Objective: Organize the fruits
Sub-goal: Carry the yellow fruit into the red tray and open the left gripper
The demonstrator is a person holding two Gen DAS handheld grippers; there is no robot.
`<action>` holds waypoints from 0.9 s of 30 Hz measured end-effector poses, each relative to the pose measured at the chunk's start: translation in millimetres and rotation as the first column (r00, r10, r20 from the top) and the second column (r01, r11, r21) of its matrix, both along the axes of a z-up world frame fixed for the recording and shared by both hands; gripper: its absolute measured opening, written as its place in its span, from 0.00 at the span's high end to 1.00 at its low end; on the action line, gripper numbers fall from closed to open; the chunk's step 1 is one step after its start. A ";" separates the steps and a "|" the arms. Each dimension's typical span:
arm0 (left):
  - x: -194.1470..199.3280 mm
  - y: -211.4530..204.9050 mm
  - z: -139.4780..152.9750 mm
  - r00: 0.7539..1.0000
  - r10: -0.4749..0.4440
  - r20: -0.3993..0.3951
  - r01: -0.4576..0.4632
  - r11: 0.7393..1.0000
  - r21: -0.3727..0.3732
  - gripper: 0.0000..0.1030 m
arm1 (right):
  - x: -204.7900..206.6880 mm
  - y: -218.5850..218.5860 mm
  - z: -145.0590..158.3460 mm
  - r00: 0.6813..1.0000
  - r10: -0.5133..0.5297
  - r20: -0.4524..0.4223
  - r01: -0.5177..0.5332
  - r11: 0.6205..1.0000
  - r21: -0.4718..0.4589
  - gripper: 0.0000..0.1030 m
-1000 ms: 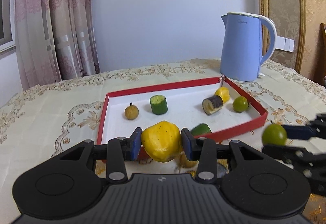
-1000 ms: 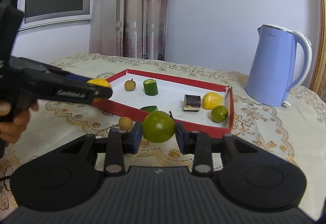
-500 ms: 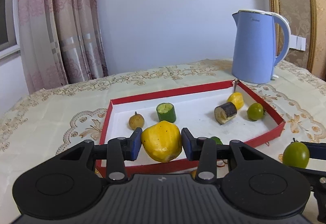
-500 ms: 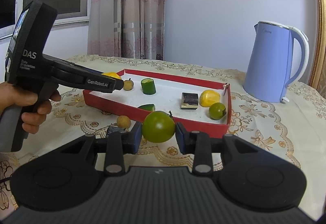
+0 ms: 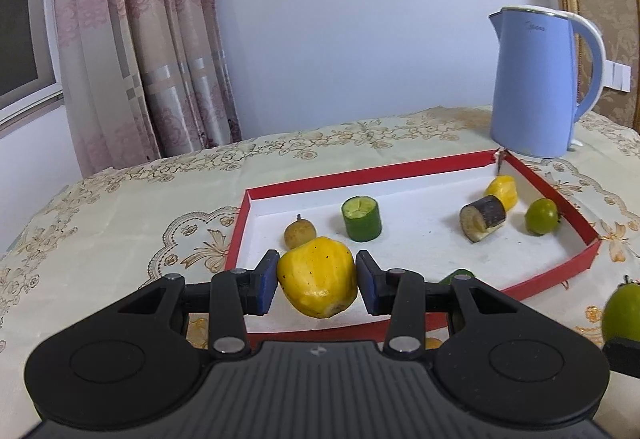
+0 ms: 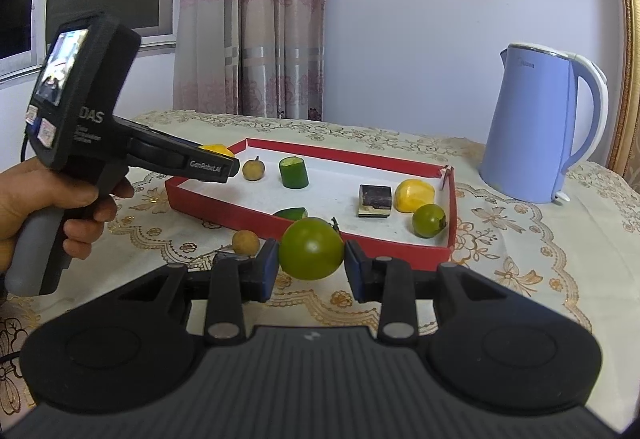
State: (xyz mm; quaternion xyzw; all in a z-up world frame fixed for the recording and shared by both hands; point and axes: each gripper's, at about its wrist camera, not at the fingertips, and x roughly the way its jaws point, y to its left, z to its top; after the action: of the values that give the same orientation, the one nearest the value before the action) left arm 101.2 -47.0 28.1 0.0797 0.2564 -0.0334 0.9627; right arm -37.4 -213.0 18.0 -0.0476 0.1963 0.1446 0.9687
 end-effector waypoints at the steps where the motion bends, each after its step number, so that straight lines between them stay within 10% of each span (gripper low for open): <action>1: 1.4 0.3 -0.5 1.000 0.003 -0.002 -0.003 1.000 0.002 0.61 | -0.2 -0.2 0.1 1.000 0.000 0.001 0.000 1.000 0.000 0.68; 27: 18.4 4.2 -13.1 0.997 0.077 -0.027 -0.076 0.996 0.037 0.60 | -0.1 -1.1 -1.7 1.000 0.004 0.001 -0.004 1.000 0.010 0.68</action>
State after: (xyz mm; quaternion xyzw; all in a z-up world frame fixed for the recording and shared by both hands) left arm 119.6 -42.8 15.0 0.0866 0.2733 0.0070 0.9580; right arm -37.5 -214.1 16.3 -0.0433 0.1950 0.1474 0.9687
